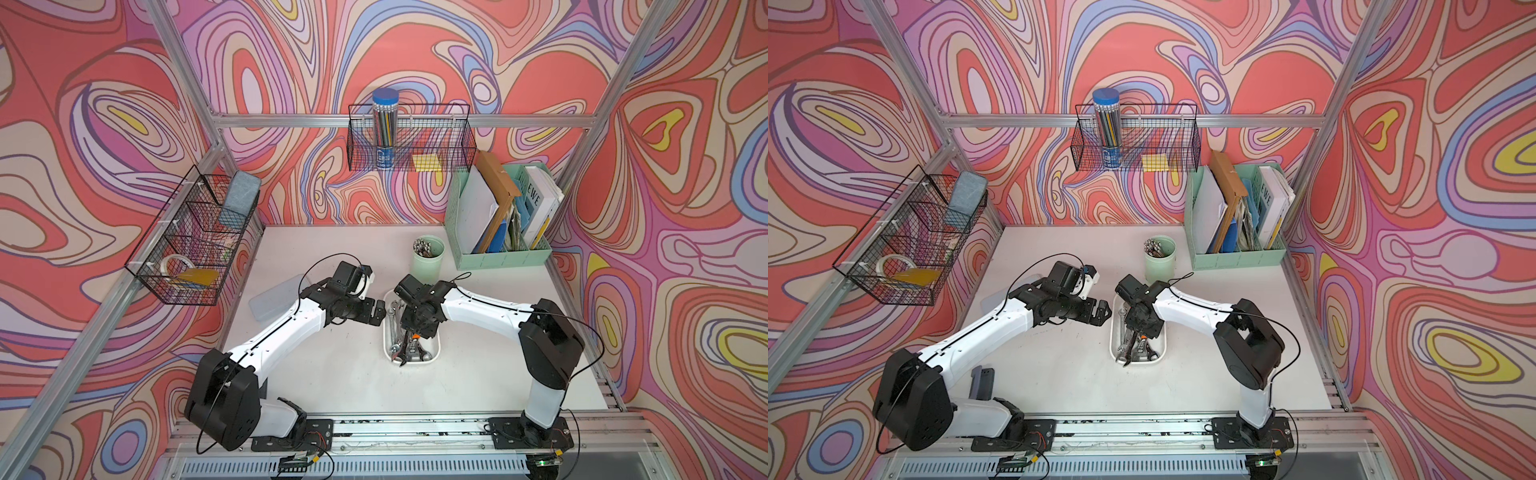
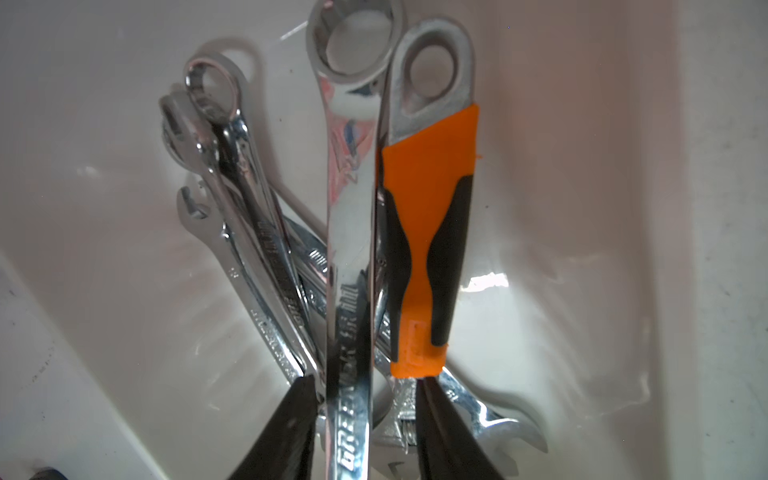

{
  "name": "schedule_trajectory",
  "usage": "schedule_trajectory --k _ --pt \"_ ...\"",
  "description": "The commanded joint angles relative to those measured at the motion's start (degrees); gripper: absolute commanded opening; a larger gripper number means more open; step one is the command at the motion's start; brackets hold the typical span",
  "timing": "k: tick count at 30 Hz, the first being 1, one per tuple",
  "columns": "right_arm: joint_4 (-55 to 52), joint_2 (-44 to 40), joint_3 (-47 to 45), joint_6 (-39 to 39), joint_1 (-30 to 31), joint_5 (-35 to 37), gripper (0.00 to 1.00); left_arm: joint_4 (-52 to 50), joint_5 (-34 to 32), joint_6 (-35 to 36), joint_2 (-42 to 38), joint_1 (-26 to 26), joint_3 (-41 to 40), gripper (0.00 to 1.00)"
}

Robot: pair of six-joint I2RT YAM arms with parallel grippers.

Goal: Take out the wrench from the storage box
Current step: Pick up the wrench from the storage box.

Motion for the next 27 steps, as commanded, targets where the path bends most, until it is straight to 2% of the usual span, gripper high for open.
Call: schedule_trajectory --k 1,13,27 --pt "0.95 2.31 2.23 1.33 0.04 -0.66 0.37 1.95 1.08 -0.5 -1.16 0.24 -1.16 0.99" --pt "5.89 2.47 -0.22 2.96 0.04 -3.5 0.14 2.35 2.11 -1.08 1.39 0.25 -0.82 0.99" --pt "7.64 -1.3 -2.25 3.97 0.03 -3.26 0.0 1.05 2.6 -0.95 3.22 0.28 -0.15 0.99"
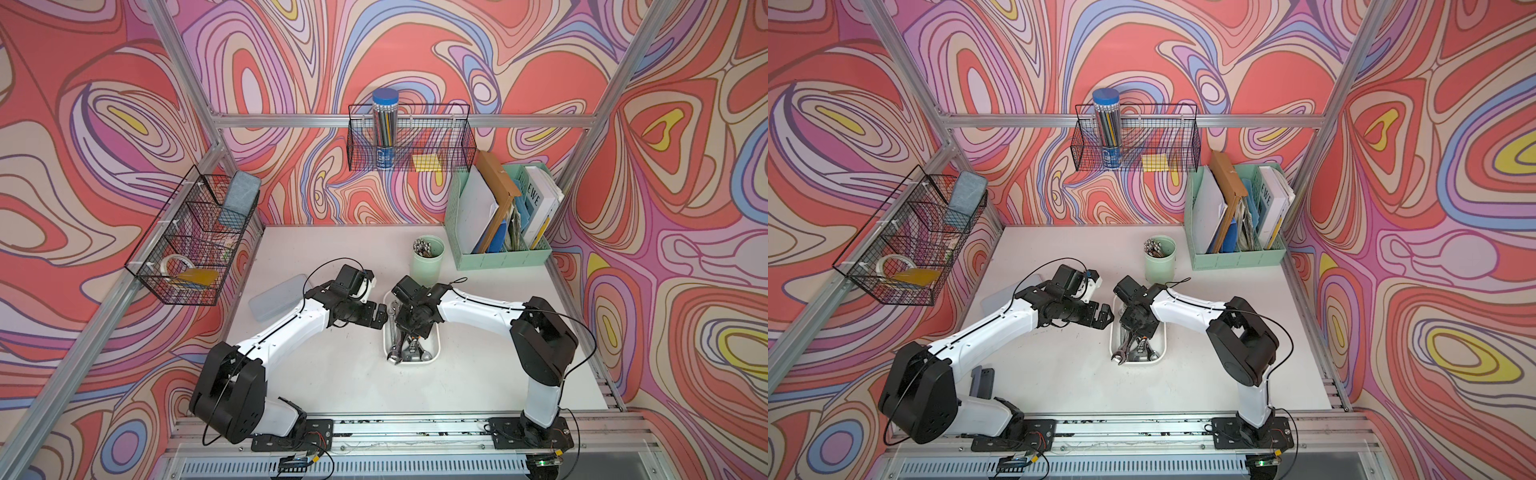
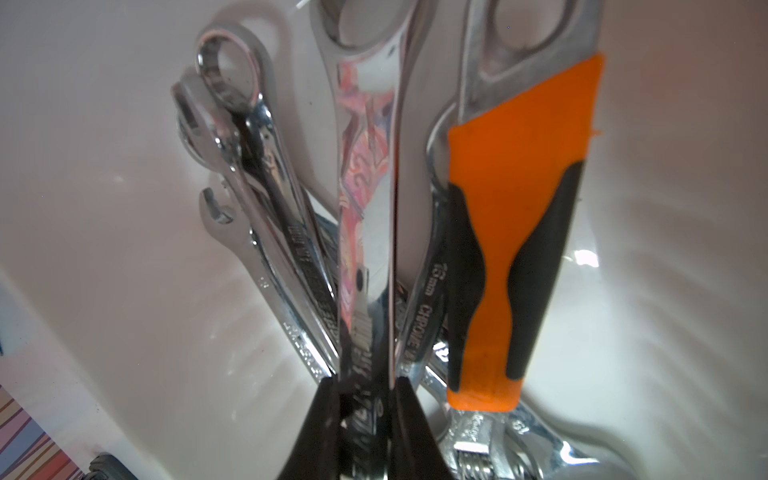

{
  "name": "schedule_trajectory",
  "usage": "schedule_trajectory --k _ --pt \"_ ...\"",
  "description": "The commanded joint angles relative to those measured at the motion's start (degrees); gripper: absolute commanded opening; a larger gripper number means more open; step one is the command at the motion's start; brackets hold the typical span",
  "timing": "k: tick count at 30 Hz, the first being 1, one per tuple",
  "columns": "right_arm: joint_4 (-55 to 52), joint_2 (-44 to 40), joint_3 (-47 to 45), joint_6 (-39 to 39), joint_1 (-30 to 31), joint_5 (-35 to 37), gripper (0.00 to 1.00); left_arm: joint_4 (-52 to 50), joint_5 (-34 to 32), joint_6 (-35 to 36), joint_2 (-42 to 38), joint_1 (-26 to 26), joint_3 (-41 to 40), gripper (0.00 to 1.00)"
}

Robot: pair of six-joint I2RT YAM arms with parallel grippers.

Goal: Take out the wrench from the storage box
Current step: Pick up the wrench from the storage box.

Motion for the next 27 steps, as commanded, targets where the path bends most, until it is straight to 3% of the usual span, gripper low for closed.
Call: schedule_trajectory --k 1,19,27 --pt "1.22 -2.62 -0.98 0.78 0.04 0.15 0.0 -0.91 0.56 -0.25 0.98 0.28 0.87 0.99" --pt "2.3 -3.09 -0.57 -0.14 0.03 -0.75 0.0 -2.41 1.45 -0.09 2.25 0.32 2.0 0.99" --pt "-3.14 -6.67 3.98 -4.05 0.04 1.36 0.0 -3.14 1.73 -0.51 1.7 0.31 4.12 0.99"
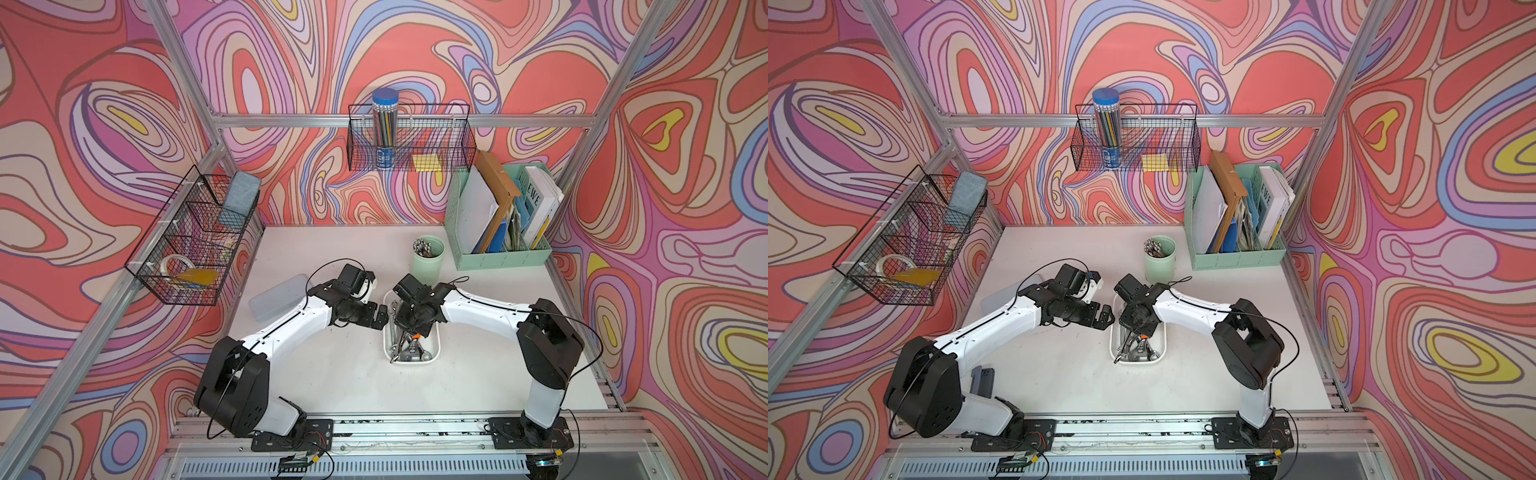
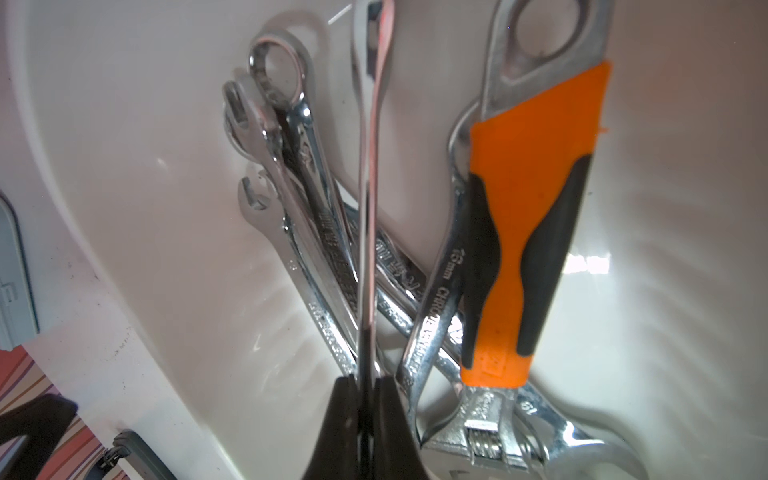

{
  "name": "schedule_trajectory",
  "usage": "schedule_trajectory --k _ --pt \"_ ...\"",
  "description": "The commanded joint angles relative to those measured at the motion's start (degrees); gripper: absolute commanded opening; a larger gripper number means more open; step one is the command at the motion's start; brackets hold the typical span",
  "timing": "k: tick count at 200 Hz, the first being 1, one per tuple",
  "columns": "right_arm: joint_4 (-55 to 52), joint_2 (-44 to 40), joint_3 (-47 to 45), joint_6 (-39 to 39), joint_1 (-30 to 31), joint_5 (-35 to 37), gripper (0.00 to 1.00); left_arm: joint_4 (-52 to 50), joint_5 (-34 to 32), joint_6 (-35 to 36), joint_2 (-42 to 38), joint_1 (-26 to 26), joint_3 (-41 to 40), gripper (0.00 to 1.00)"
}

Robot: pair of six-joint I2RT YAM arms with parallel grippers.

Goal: Take out the wrench from the storage box
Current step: Pick up the wrench from the storage box, then place the wrench at the center of the board.

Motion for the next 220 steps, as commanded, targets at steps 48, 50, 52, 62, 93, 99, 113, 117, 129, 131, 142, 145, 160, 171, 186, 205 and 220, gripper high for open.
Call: schedule_trajectory --k 48,50,52,62,93,99,113,117,129,131,142,145,160,171,186,205,220 --pt "-15.26 -13.18 9.79 -19.28 -0.6 8.01 0.0 -0.87 2.5 -1.73 -0.34 0.3 3.79 0.99" --pt "-15.69 -13.57 9.84 -20.29 -0.85 8.1 0.0 -0.75 2.66 -1.89 -0.34 0.25 3.77 0.99" --pt "-16.11 -13.87 9.9 -21.09 -0.94 8.26 0.0 -0.63 2.65 -1.99 -0.4 0.29 3.63 0.99" --pt "-17.76 -15.9 9.45 -26.31 -1.75 9.29 0.0 -0.01 3.02 -2.61 -0.51 0.29 3.44 0.99" --pt "-18.77 -22.33 4.36 -41.36 -4.94 10.62 0.0 1.75 3.32 -4.25 -0.76 0.31 2.2 0.99" --pt "-17.88 -23.57 2.67 -43.2 -5.86 10.18 0.0 1.99 3.34 -4.6 -0.63 0.27 2.06 0.99" --pt "-15.14 -26.12 -1.83 -46.03 -8.85 7.86 0.0 2.46 3.16 -5.17 -0.6 0.3 1.54 0.99" --pt "-14.07 -26.79 -3.19 -46.69 -9.8 6.92 0.0 2.67 3.07 -5.32 -0.64 0.24 1.42 0.99" --pt "-10.39 -28.61 -7.44 -47.89 -11.87 5.52 0.0 2.83 2.91 -5.57 -0.7 0.28 1.07 0.99" --pt "-9.68 -28.79 -8.18 -48.01 -12.09 5.22 0.0 2.88 2.85 -5.62 -0.74 0.25 0.98 0.99" --pt "-5.76 -29.89 -12.53 -48.19 -14.05 3.54 0.0 3.01 2.67 -5.89 -0.83 0.31 0.63 0.99" --pt "-4.25 -30.07 -14.03 -48.06 -14.67 2.86 0.0 3.02 2.54 -5.93 -0.86 0.25 0.54 0.99" --pt "1.04 -29.96 -18.28 -47.28 -16.07 0.36 0.0 3.19 2.35 -6.12 -0.87 0.26 -0.05 0.99" --pt "4.96 -29.55 -21.17 -46.56 -16.45 -0.64 0.0 3.14 2.19 -6.29 -0.87 0.27 -0.34 0.99" --pt "9.4 -28.46 -24.28 -45.85 -17.06 -1.73 0.0 3.1 2.16 -6.51 -0.99 0.25 -0.78 0.99" --pt "13.69 -27.0 -26.48 -44.69 -17.89 -2.78 0.0 3.06 1.86 -6.59 -1.06 0.26 -1.32 0.99" --pt "16.16 -25.34 -27.65 -44.13 -18.64 -3.7 0.0 2.63 1.7 -6.42 -1.03 0.28 -1.42 0.99"
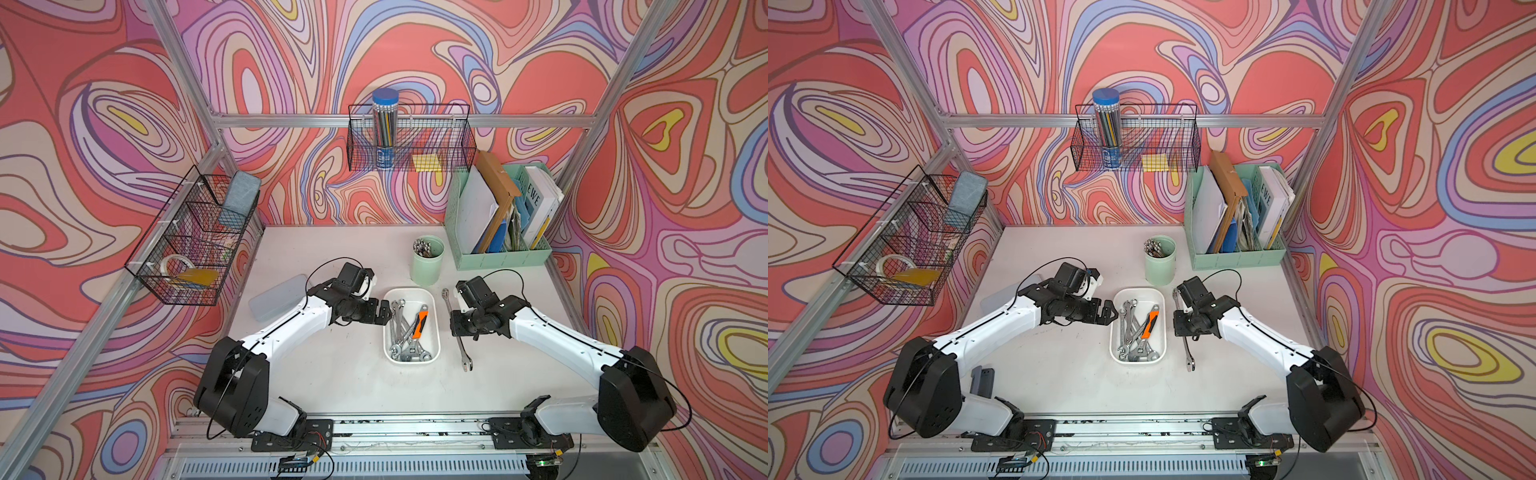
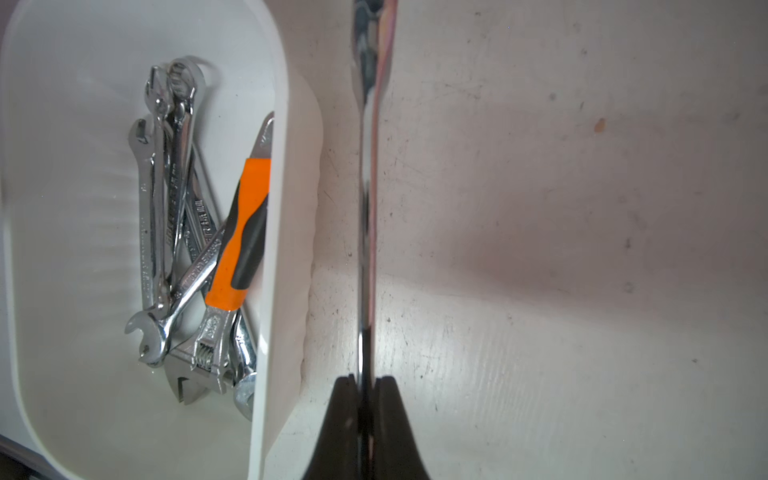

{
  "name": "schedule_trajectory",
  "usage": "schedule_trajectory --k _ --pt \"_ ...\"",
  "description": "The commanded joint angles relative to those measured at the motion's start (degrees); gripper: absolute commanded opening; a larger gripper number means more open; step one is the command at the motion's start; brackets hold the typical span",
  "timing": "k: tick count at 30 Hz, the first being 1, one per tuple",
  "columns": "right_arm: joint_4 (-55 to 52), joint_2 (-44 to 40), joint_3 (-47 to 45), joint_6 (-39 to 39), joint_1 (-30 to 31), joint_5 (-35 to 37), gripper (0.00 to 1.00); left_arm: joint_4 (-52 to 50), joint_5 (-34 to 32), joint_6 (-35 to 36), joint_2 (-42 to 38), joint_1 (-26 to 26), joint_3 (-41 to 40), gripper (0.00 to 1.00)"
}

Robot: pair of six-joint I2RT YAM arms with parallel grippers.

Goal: Take out the wrench from the storage box
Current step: Place the wrench at the center of the board.

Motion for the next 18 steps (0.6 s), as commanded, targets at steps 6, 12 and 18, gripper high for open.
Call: schedule_trajectory --k 6,12,18 --pt "15.69 4.92 -3.05 1.8 -3.14 -4.26 0.0 -0.75 -1.21 0.15 -0.67 0.28 -1.14 0.99" --pt "17.8 8.76 -3.42 1.81 -4.07 -5.06 0.0 -1.17 -1.21 0.46 0.05 0.26 -0.79 0.99" --pt "17.72 10.66 -3.86 1.83 -5.43 -5.56 0.0 -1.74 -1.28 0.86 0.89 0.25 -0.35 0.99"
